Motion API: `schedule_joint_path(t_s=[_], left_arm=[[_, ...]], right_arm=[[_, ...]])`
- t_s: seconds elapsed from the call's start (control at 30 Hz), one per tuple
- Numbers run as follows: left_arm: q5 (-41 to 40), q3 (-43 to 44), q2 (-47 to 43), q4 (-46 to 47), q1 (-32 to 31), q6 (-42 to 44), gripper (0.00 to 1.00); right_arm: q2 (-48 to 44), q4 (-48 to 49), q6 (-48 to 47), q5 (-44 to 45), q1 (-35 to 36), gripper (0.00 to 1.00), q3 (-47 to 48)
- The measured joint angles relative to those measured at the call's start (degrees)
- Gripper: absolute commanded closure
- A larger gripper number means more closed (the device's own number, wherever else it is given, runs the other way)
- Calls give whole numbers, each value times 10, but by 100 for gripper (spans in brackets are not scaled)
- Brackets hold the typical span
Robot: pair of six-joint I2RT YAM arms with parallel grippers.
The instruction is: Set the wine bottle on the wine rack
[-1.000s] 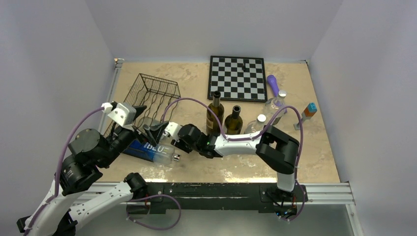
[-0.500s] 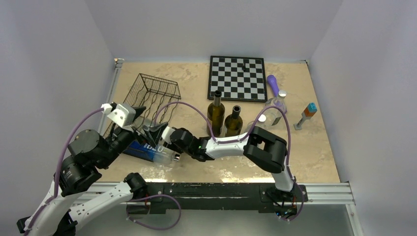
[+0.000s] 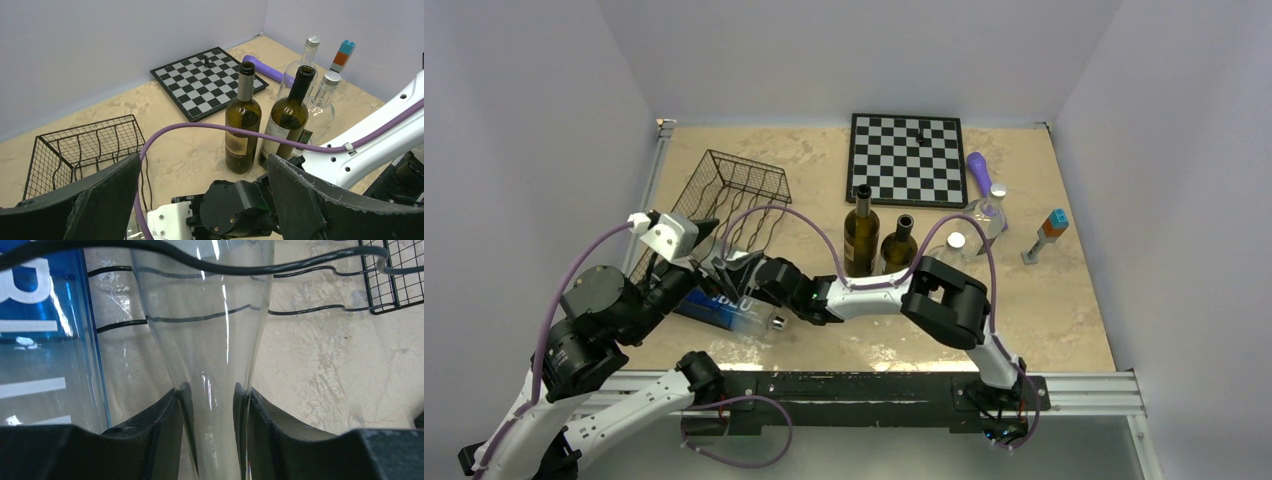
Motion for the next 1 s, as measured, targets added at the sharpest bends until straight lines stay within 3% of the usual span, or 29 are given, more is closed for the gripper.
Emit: schedule_joint_path(t_s=[0.47,0.7,0.83,1.0], left_arm=[[0,0,0,-2,0,0,1],[0,0,0,-8,0,-1,1],[0,0,0,-9,0,-1,1],[0,-2,0,-10,0,-1,1]], right_arm=[[49,-1,-13,11,2,98,65],[63,-9,-13,13,3,47,82],[62,2,-11,18,3,33,82],[45,10,-10,20,3,28,79]])
